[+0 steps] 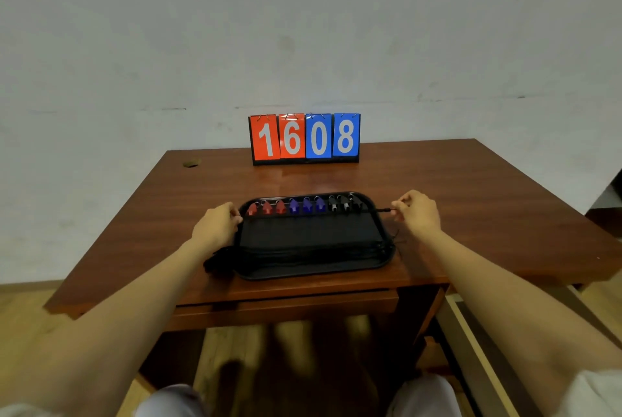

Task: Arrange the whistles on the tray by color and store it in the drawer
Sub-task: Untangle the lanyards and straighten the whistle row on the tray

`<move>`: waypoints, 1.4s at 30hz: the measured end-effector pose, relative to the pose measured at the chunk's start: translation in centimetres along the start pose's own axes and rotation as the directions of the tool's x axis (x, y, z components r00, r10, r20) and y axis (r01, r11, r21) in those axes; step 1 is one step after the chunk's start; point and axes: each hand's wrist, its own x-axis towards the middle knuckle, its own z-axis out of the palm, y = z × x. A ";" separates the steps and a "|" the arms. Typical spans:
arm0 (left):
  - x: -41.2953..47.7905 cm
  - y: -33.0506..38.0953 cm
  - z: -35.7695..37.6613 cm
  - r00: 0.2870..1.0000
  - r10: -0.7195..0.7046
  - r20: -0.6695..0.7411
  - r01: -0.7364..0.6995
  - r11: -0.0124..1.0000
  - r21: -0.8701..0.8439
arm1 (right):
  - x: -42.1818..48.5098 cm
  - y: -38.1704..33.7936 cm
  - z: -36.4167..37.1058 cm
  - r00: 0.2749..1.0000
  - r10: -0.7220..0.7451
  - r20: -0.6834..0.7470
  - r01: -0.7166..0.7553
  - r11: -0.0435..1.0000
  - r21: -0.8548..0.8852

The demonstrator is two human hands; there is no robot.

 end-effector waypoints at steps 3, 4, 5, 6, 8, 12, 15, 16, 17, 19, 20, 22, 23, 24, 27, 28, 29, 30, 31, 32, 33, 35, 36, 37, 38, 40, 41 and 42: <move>-0.7 -0.7 0.6 0.996 -0.050 -0.076 0.053 0.998 0.037 | -0.6 0.6 0.4 0.999 0.021 0.029 -0.019 0.999 -0.050; -0.9 -1.0 0.8 0.995 -0.054 -0.086 0.057 0.997 0.041 | -0.9 0.9 0.5 0.999 0.023 0.039 -0.021 0.998 -0.067; -1.1 -1.3 1.0 0.994 -0.056 -0.089 0.061 0.997 0.047 | -1.1 1.0 0.6 0.999 0.026 0.046 -0.022 0.996 -0.082; -1.3 -1.5 1.1 0.994 -0.061 -0.089 0.067 0.996 0.057 | -1.3 1.2 0.7 0.998 0.026 0.049 -0.021 0.995 -0.098; -1.5 -1.9 1.4 0.993 -0.068 -0.092 0.075 0.994 0.078 | -1.7 1.5 1.0 0.997 0.036 0.062 -0.029 0.993 -0.117; -1.8 -2.2 2.1 0.993 -0.073 -0.088 0.080 0.993 0.087 | -2.0 1.8 1.6 0.993 0.083 0.090 -0.072 0.990 -0.122; -1.9 -2.5 2.5 0.995 -0.063 -0.080 0.074 0.988 0.138 | -2.2 2.0 1.9 0.989 0.106 0.107 -0.093 0.988 -0.122; -2.0 -2.6 2.5 0.995 -0.062 -0.076 0.073 0.985 0.159 | -2.3 2.1 1.9 0.987 0.114 0.110 -0.101 0.987 -0.122; -2.0 -2.7 2.7 0.995 -0.060 -0.075 0.073 0.982 0.176 | -2.3 2.2 1.9 0.986 0.121 0.112 -0.108 0.987 -0.116; -2.1 -2.9 2.9 0.995 -0.063 -0.083 0.077 0.979 0.191 | -2.4 2.2 2.0 0.984 0.135 0.115 -0.124 0.987 -0.099; -2.2 -2.9 3.0 0.994 -0.064 -0.086 0.079 0.979 0.190 | -2.4 2.2 2.0 0.983 0.141 0.116 -0.131 0.987 -0.094; -2.2 -3.1 3.2 0.994 -0.061 -0.087 0.076 0.979 0.188 | -2.3 2.3 2.2 0.982 0.147 0.119 -0.137 0.987 -0.088; -2.2 -3.2 3.3 0.995 -0.058 -0.086 0.073 0.979 0.193 | -2.3 2.3 2.3 0.982 0.147 0.121 -0.137 0.987 -0.087; -2.2 -3.3 3.3 0.995 -0.055 -0.084 0.071 0.977 0.199 | -2.2 2.3 2.3 0.982 0.148 0.121 -0.137 0.986 -0.093; -2.3 -3.5 3.4 0.996 -0.036 -0.083 0.054 0.974 0.222 | -2.2 2.4 2.4 0.982 0.149 0.117 -0.134 0.983 -0.126; -2.3 -3.5 3.5 0.996 -0.027 -0.085 0.046 0.971 0.233 | -2.2 2.4 2.5 0.982 0.150 0.113 -0.135 0.982 -0.132; -2.4 -3.5 3.5 0.996 -0.020 -0.085 0.040 0.970 0.242 | -2.1 2.5 2.6 0.982 0.154 0.109 -0.139 0.981 -0.133; -2.4 -3.4 3.6 0.996 -0.014 -0.085 0.035 0.968 0.248 | -2.1 2.5 2.6 0.982 0.156 0.105 -0.141 0.981 -0.135; -2.4 -3.4 3.6 0.996 -0.011 -0.085 0.032 0.967 0.252 | -2.0 2.6 2.7 0.982 0.155 0.104 -0.140 0.981 -0.136; -2.4 -3.4 3.7 0.996 -0.009 -0.083 0.030 0.966 0.255 | -2.0 2.7 2.7 0.983 0.153 0.103 -0.139 0.981 -0.135; -2.4 -3.4 3.7 0.997 -0.007 -0.082 0.028 0.965 0.259 | -1.9 2.8 2.8 0.983 0.150 0.102 -0.136 0.982 -0.134; -2.5 -3.3 3.8 0.996 -0.002 -0.086 0.025 0.962 0.273 | -1.9 3.0 2.8 0.985 0.141 0.101 -0.125 0.982 -0.144; -2.6 -3.2 3.8 0.996 0.003 -0.093 0.023 0.959 0.283 | -1.9 3.0 2.8 0.986 0.133 0.100 -0.116 0.981 -0.156; -2.7 -3.1 3.8 0.995 0.009 -0.101 0.021 0.956 0.294 | -1.9 3.1 2.8 0.989 0.116 0.094 -0.100 0.981 -0.164; -2.7 -3.0 3.8 0.994 0.016 -0.110 0.019 0.953 0.303 | -1.9 3.1 2.8 0.993 0.089 0.083 -0.073 0.982 -0.175; -2.9 -2.8 3.8 0.990 0.035 -0.135 0.008 0.952 0.308 | -2.1 3.2 2.8 0.998 0.000 0.064 0.014 0.976 -0.218; -3.0 -2.6 3.9 0.988 0.051 -0.147 -0.004 0.953 0.304 | -2.3 3.2 2.9 0.997 -0.054 0.064 0.068 0.967 -0.244; -3.1 -2.5 4.0 0.985 0.077 -0.156 -0.026 0.953 0.303 | -2.4 3.1 2.9 0.992 -0.102 0.075 0.119 0.956 -0.267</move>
